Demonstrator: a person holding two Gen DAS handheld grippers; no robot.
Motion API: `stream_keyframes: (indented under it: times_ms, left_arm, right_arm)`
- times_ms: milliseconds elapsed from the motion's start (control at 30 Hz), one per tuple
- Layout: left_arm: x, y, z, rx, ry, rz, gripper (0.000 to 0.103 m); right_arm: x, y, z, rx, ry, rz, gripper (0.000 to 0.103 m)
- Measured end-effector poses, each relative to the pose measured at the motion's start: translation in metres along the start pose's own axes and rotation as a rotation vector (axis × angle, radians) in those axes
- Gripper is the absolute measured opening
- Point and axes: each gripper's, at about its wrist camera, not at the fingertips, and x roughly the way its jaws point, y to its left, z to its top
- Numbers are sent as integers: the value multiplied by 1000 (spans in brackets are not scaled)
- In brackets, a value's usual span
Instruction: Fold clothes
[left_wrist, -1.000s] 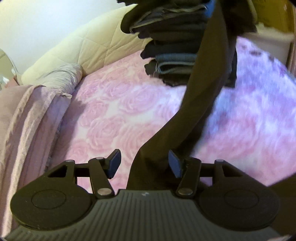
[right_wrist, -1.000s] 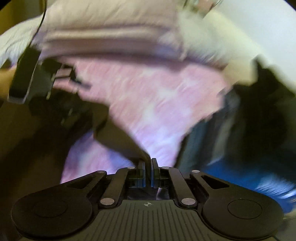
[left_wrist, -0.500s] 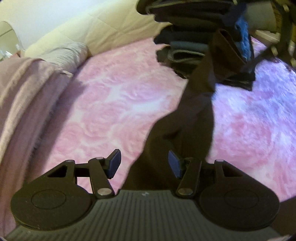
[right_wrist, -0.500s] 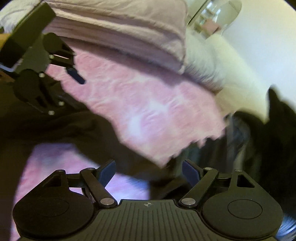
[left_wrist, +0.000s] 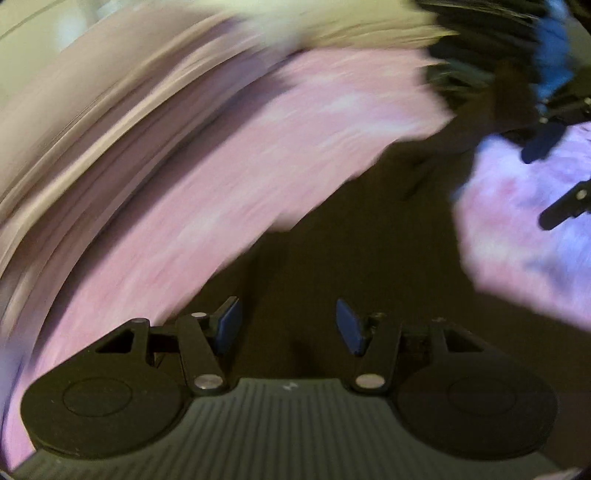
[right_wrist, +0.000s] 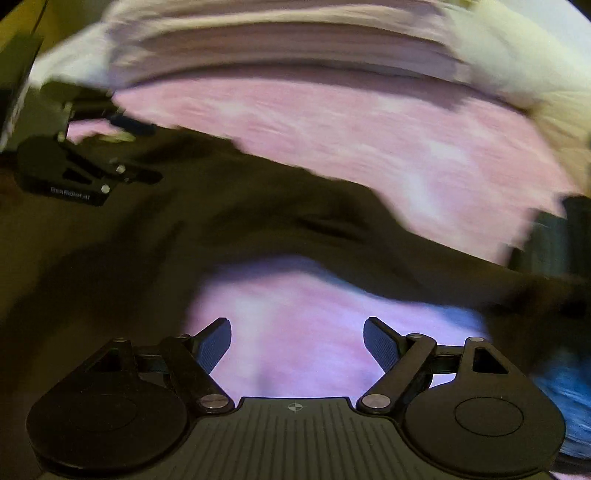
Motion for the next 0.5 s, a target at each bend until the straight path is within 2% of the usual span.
stream_keyframes:
  times_ms: [100, 167, 233, 300, 400, 467, 500]
  left_arm:
    - [-28, 73, -66, -117, 87, 94, 52]
    - [-38, 127, -110, -187, 134, 130, 52]
    - [-39, 172, -145, -250, 166, 141, 52]
    - [-34, 206, -167, -305, 159, 115, 52]
    - [-12, 233, -180, -369, 120, -7, 52]
    - [2, 240, -185, -401, 117, -77, 44]
    - [7, 241, -188, -407, 127, -93, 20]
  right_arm:
    - [24, 43, 30, -109, -33, 138, 82]
    - [48, 72, 60, -226, -57, 193, 82]
    - [74, 89, 88, -292, -71, 200, 82]
    - [101, 104, 116, -352, -85, 202, 82]
    - [138, 114, 146, -424, -72, 191, 82]
    - [162, 111, 160, -433, -35, 177, 82]
    - [174, 109, 168, -437, -16, 169, 82]
